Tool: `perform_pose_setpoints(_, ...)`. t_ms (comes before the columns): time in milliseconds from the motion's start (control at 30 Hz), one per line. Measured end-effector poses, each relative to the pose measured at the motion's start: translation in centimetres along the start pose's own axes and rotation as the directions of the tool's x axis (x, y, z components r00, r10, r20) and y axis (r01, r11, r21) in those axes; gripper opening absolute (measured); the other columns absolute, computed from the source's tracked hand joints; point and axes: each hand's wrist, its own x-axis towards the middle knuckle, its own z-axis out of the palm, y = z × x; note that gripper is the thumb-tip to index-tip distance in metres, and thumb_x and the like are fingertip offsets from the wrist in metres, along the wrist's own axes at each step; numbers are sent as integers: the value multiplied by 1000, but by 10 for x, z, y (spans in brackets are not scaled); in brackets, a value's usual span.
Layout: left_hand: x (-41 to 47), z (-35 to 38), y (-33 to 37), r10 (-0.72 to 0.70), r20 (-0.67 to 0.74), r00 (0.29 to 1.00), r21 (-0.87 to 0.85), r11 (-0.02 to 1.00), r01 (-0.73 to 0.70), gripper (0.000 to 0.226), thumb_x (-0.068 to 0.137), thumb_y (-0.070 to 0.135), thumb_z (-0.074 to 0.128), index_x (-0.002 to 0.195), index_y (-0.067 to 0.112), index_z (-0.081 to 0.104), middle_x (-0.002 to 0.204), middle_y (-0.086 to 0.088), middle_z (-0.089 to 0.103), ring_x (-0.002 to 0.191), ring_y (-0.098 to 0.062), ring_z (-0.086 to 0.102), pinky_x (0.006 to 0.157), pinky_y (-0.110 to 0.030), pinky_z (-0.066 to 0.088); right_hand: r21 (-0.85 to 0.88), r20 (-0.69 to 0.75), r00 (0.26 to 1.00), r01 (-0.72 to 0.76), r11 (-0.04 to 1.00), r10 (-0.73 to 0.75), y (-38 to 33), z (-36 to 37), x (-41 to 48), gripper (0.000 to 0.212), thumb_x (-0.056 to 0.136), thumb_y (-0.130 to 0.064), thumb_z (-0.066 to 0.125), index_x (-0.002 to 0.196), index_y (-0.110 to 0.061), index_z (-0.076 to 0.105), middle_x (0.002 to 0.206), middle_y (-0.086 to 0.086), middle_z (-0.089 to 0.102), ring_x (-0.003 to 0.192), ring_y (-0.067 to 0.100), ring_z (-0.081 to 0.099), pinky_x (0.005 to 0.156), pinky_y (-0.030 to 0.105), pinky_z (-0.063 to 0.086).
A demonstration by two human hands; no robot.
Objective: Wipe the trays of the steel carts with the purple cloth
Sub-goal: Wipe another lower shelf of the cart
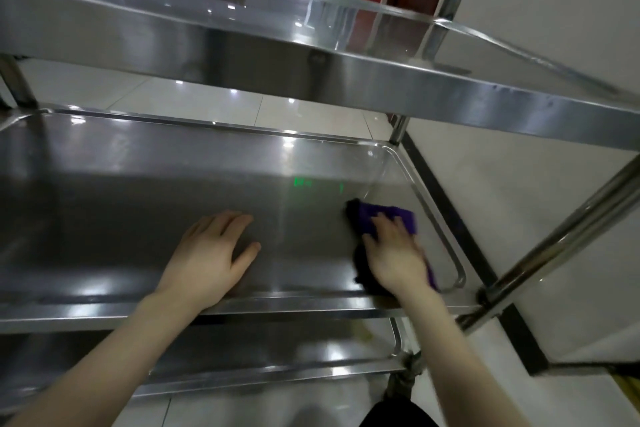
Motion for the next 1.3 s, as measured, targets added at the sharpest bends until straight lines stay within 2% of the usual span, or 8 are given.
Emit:
perform_pose_setpoints(133,-5,-3,-2,17,-79,997,-13,1000,-18,45,90,35,47,123,7,62,124,-14,61,111,-35,59,94,-44,47,94,25,938,342,935,-346,-115,33,-18,52,100,-41,38,149,-27,33,160,-10,23,149,13,11,119,38,7)
perform_pose_setpoints(233,-12,-11,-15,43,-69,997,-3,999,-43,40,92,30,53,125,9,61,128,-12,59,119,-33,55,96,-46,47,147,62,895,429,891,-441,-118,29,-21,51,101,-42,37,150,-29,32,160,-13,23,148,9,11,119,35,5)
perform_pose_setpoints(533,-40,-25,-60,-14,-70,997,16,1000,15,63,87,53,33,124,11,61,129,-12,58,129,-33,47,101,-48,44,58,40,989,-144,988,142,40,-20,-31,50,103,-40,32,151,-24,30,161,-1,23,149,17,13,120,43,14)
perform_pose_setpoints(800,-43,-24,-62,-56,-119,991,-57,997,50,57,90,46,34,124,8,60,125,-15,60,119,-35,54,95,-45,46,113,24,916,395,912,-400,-176,43,-57,54,98,-46,38,148,-26,35,159,-6,27,149,17,14,119,44,7)
perform_pose_setpoints(900,-49,-32,-74,-49,-113,992,-73,996,41,53,90,44,37,126,11,58,126,-13,58,117,-33,54,94,-44,46,164,20,876,473,866,-482,-176,39,-59,49,101,-42,35,148,-28,36,158,-11,28,148,11,14,119,38,8)
perform_pose_setpoints(1000,-65,-41,-105,-21,-23,1000,16,1000,21,64,88,56,27,131,17,55,136,-7,53,129,-28,46,102,-46,43,147,42,914,395,907,-404,-108,23,-49,47,103,-40,37,149,-28,37,157,-13,28,148,8,14,117,29,10)
perform_pose_setpoints(1167,-79,-45,-123,-38,-30,999,108,993,41,64,88,57,24,132,21,54,138,-3,51,136,-24,38,104,-44,39,103,67,998,-3,995,-4,-10,-12,-43,48,103,-36,37,149,-21,35,158,-3,29,148,15,17,117,33,19)
perform_pose_setpoints(1300,-77,-45,-120,-51,-46,998,112,992,56,63,88,57,25,134,24,52,140,-1,50,138,-22,36,107,-41,34,-3,7,993,117,993,-117,-88,9,-59,49,103,-40,35,149,-26,33,159,-7,26,149,14,15,116,34,19)
